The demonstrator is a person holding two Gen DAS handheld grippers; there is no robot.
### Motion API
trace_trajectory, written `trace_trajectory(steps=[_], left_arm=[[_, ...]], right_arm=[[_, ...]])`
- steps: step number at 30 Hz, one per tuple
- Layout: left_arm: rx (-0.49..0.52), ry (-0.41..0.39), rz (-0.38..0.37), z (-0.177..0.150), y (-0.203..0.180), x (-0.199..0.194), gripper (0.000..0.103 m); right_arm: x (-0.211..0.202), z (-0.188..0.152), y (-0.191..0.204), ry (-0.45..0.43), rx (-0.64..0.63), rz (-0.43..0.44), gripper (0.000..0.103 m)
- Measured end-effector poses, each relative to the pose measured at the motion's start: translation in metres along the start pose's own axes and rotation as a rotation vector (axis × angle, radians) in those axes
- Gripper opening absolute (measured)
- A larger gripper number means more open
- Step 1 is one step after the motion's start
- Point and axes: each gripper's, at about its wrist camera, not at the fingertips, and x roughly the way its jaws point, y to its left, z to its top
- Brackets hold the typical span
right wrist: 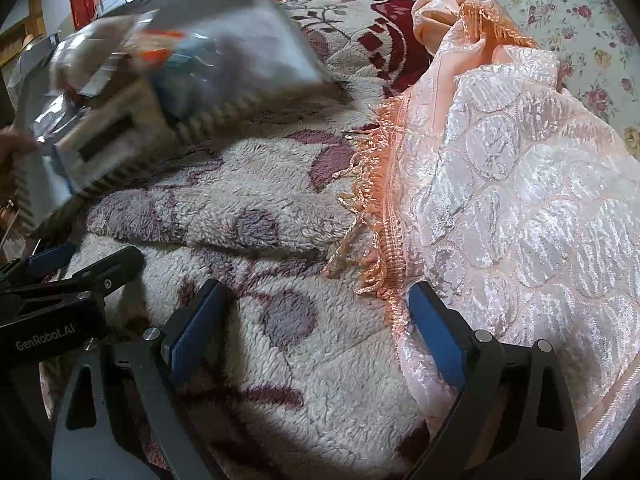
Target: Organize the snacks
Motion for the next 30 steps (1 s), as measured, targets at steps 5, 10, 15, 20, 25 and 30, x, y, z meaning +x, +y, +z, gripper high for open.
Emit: trace_trajectory(steps=[5,10,15,20,25,30], left_arm=[[0.000,0.000,0.000,-0.0001,-0.0046,0.0011,0.103],[0.000,0.001,0.000,0.0000,-0.0032,0.0039,0.103],[-0.001,0.001,-0.001,0.0012,-0.0016,0.0068,0.103],[-0.001,0.001,-0.001,0.0025,-0.0029,0.0094,0.103],[-0.001,0.000,-0.001,-0.0008,-0.0024,0.0101,0.103],[-0.001,0.000,-0.001,-0.0012,-0.0027,0.0099,0.103]], right_arm=[[-0.0002,0.0003,-0.0001,0.001,0.001,0.001,0.094],[0.0022,0.0007,-0.0007,0.003,0.001,0.001,0.094],[0.0024,0.0007,-0.0007,0.003,0.001,0.001,0.094],[0.0022,0.0008,-0.0008,0.004,0.001,0.002,0.094],[0.0018,0.0003,-0.0009,0.004,0.001,0.002,0.094],[0.0018,0.0005,-0.0011,0.005,0.002,0.002,0.094]])
